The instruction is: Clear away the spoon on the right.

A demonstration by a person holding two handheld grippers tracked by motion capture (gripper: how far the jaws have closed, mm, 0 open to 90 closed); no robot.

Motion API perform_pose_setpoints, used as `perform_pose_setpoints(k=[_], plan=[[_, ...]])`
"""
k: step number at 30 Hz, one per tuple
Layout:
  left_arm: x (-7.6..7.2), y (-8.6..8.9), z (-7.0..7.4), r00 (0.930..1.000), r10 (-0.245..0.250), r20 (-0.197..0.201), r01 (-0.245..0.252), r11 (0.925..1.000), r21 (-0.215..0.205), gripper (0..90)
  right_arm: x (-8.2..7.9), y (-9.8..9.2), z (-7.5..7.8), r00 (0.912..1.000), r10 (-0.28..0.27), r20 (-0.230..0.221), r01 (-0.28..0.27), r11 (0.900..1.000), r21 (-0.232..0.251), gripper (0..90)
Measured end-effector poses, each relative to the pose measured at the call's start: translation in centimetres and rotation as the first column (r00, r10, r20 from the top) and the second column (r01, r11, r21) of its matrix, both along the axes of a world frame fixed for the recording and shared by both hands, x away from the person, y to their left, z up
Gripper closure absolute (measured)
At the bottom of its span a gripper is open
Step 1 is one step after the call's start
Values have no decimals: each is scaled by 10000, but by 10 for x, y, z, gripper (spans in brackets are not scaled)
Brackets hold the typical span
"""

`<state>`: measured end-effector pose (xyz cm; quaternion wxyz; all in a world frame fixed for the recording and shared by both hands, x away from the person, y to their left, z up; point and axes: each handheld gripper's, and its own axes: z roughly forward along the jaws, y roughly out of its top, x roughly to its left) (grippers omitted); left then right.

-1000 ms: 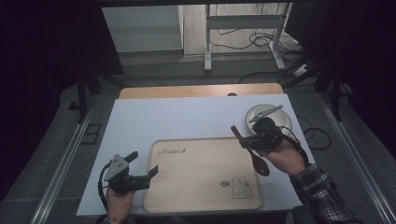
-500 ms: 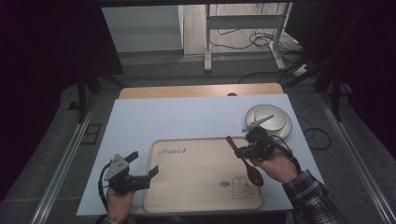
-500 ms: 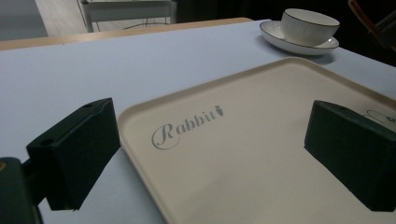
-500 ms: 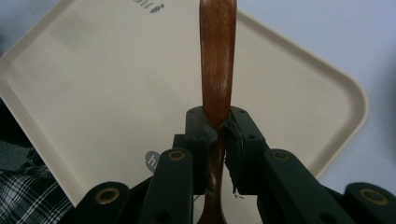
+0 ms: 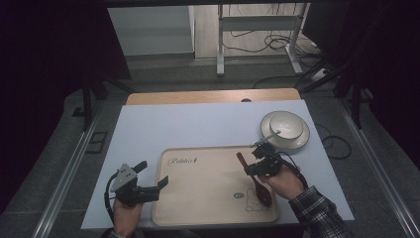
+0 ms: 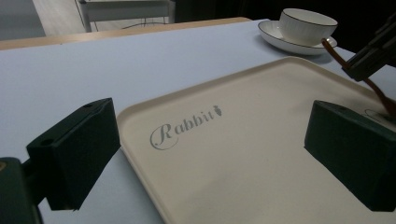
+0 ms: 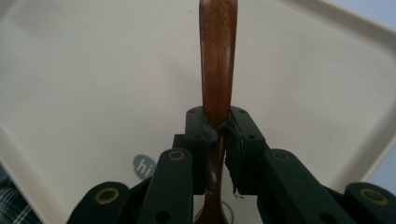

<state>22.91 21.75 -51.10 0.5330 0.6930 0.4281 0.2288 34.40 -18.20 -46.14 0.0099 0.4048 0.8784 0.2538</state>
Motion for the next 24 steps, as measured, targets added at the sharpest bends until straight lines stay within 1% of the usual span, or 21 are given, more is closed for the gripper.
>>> perform_pose_setpoints(k=[1, 2, 3, 4, 6, 9, 10, 12, 13, 14, 15, 17, 19, 21, 24], plan=[[0, 0, 0, 10000, 0, 0, 0, 10000, 0, 29, 0, 0, 0, 10000, 0, 0, 0, 10000, 0, 795], [0, 0, 0, 10000, -12, 0, 12, 10000, 10, 29, 2, -1, -6, 10000, -80, -5, 80, 10000, -22, 792], [0, 0, 0, 10000, -12, 0, 12, 10000, 10, 29, 2, -1, -6, 10000, -80, -5, 80, 10000, -22, 792], [0, 0, 0, 10000, -15, 10, 15, 10000, 28, 29, 2, -1, -11, 9999, -132, 27, 133, 9999, -45, 789], [0, 0, 0, 10000, -15, 16, 15, 10000, 24, 29, 3, -1, -16, 9998, -191, 39, 191, 9998, -86, 785], [0, 0, 0, 10000, -8, 20, 8, 10000, 16, 29, 3, -1, -20, 9998, -191, 46, 192, 9997, -123, 779], [0, 0, 0, 10000, -1, 19, 1, 10000, 35, 29, 3, -2, -22, 9998, -144, 102, 146, 9998, -148, 728], [0, 0, 0, 10000, 5, 20, -5, 10000, 51, 29, 2, -3, -21, 9997, -89, 227, 92, 9999, -115, 686], [0, 0, 0, 10000, 5, 20, -5, 10000, 51, 29, 2, -3, -21, 9997, -89, 227, 92, 9999, -115, 686], [0, 0, 0, 10000, 11, 23, -11, 10000, 55, 29, 1, -4, -19, 9993, -75, 374, 78, 9999, -79, 649], [0, 0, 0, 10000, 11, 23, -11, 10000, 55, 29, 1, -4, -19, 9993, -75, 374, 78, 9999, -79, 649], [0, 0, 0, 10000, 18, 25, -18, 10000, 60, 29, -1, -6, -14, 9980, -8, 635, 7, 10000, 18, 625], [-1, 0, 1, 10000, 32, 43, -33, 10000, 70, 29, -4, -7, -12, 9961, 54, 876, -63, 9999, 104, 618], [-1, 0, 1, 10000, 37, 47, -38, 10000, 73, 29, -5, -7, -12, 9955, 60, 943, -74, 9999, 152, 619], [-1, 0, 1, 10000, 54, 43, -54, 10000, 67, 29, -9, -9, -13, 9928, 296, 1158, -322, 9993, 213, 683]])
